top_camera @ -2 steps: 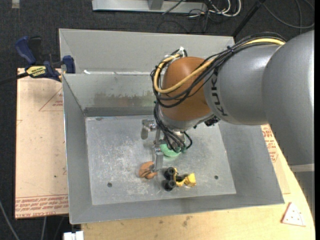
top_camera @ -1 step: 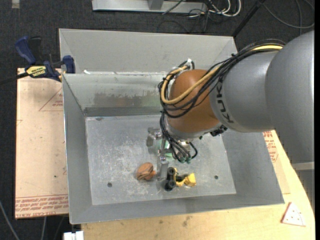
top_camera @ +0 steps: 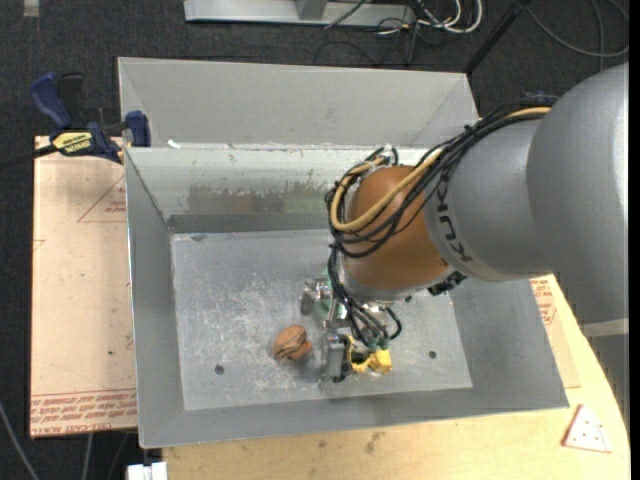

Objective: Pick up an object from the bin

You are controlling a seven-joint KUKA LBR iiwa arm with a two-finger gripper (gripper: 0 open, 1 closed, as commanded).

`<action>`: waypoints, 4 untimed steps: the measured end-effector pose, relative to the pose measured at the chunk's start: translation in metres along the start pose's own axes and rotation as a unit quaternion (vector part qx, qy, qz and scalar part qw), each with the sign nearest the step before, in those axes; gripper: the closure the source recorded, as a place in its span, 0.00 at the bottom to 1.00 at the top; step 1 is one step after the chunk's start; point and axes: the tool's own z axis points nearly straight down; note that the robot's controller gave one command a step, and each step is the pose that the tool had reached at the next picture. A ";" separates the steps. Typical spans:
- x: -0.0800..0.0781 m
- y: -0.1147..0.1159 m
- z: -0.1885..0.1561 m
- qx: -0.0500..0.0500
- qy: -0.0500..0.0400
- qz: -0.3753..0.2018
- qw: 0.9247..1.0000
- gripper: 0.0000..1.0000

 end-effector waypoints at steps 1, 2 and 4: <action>0.005 -0.005 0.006 0.000 -0.001 -0.010 1.000 0.00; 0.003 -0.003 0.006 0.000 -0.002 -0.011 1.000 0.00; -0.015 0.006 0.006 0.000 -0.003 -0.022 1.000 0.00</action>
Offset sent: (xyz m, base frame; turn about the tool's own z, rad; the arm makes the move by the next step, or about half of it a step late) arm -0.0028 -0.0015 -0.0061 -0.0247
